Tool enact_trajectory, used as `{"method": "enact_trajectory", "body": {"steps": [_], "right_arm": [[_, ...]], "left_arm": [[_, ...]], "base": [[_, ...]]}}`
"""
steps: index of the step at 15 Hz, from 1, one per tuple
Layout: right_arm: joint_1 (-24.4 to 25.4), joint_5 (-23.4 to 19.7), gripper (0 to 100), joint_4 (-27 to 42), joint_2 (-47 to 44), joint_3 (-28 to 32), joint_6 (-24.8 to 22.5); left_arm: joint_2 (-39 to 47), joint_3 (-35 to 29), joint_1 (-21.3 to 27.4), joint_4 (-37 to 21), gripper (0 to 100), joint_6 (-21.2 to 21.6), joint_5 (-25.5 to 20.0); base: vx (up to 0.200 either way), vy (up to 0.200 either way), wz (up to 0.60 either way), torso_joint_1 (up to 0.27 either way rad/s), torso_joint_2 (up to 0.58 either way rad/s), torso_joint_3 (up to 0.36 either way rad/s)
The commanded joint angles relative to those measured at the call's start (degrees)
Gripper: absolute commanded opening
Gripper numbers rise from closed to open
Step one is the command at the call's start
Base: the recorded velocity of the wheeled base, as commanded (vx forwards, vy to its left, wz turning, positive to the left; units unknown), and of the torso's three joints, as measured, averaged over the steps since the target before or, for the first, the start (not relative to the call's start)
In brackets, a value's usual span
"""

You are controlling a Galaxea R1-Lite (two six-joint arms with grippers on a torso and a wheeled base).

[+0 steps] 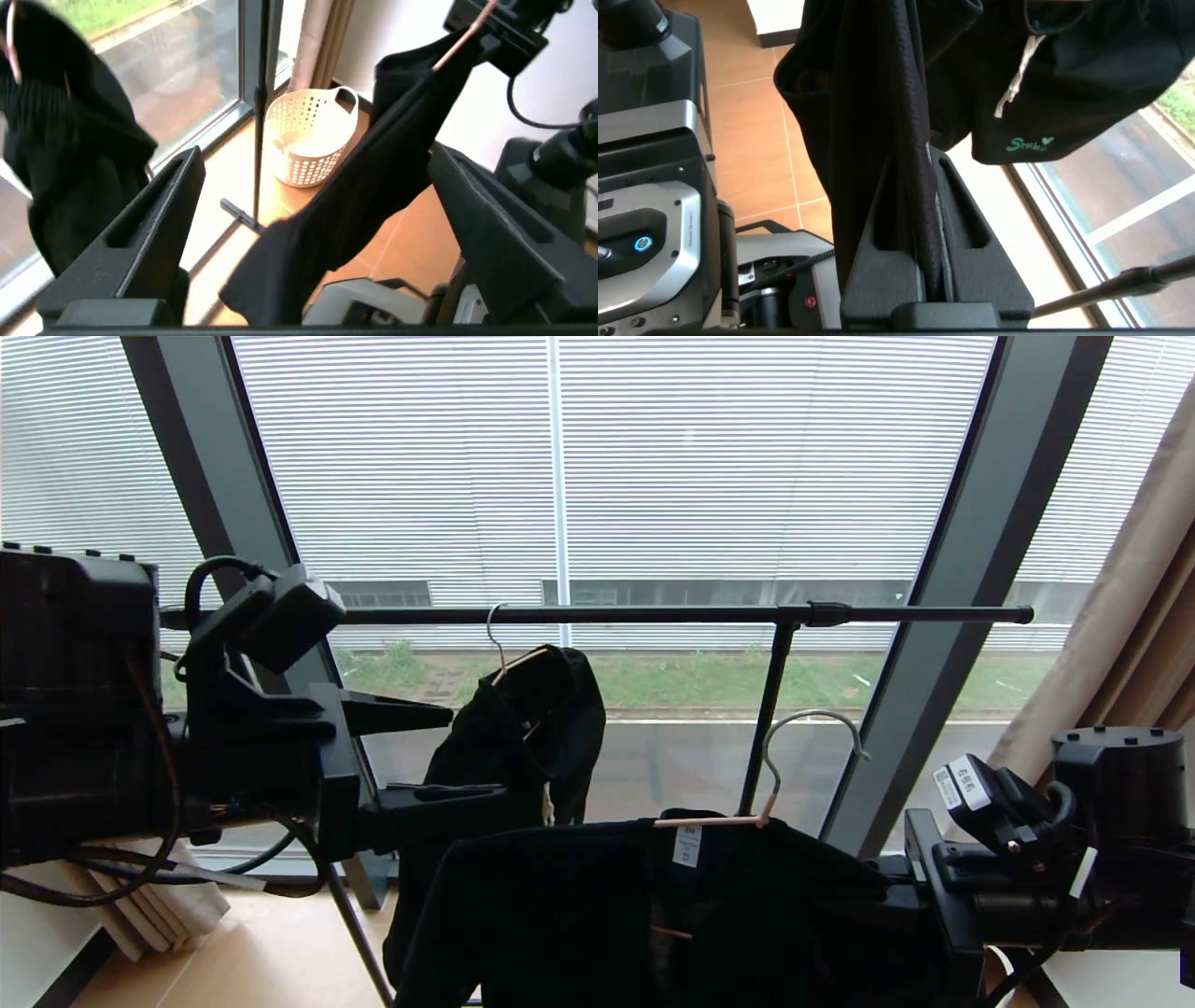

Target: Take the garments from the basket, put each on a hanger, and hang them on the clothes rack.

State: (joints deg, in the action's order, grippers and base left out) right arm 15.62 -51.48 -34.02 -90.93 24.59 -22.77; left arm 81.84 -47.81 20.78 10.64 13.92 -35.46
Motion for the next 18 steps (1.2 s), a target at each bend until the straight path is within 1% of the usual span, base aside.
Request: {"method": "enact_trajectory", "body": {"steps": [1, 3, 6, 11, 18], "right_arm": [[0.3, 0.0, 0, -0.1, 0.2, -0.2, -0.1], [1.3, 0.1, 0, -0.1, 0.2, -0.4, -0.4], [1.4, 0.1, 0, -0.1, 0.2, -0.4, -0.4], [1.4, 0.1, 0, -0.1, 0.3, -0.4, -0.4], [1.5, 0.0, 0, -0.1, 0.3, -0.4, -1.1]], "left_arm": [[5.3, -1.8, 4.5, -0.6, 100, 4.4, 1.6], [6.4, -1.7, 6.9, -0.6, 100, 6.4, 1.6], [7.0, -1.3, 9.8, -0.6, 100, 6.7, 1.6], [8.9, 0.3, 11.2, -0.5, 100, 6.7, 1.5], [9.8, 1.7, 11.4, -0.4, 100, 6.8, 1.5]], "base": [[0.000, 0.000, 0.00, 0.000, 0.00, 0.000], [0.000, 0.000, 0.00, 0.000, 0.00, 0.000], [0.000, 0.000, 0.00, 0.000, 0.00, 0.000], [0.000, 0.000, 0.00, 0.000, 0.00, 0.000], [0.000, 0.000, 0.00, 0.000, 0.00, 0.000]]}}
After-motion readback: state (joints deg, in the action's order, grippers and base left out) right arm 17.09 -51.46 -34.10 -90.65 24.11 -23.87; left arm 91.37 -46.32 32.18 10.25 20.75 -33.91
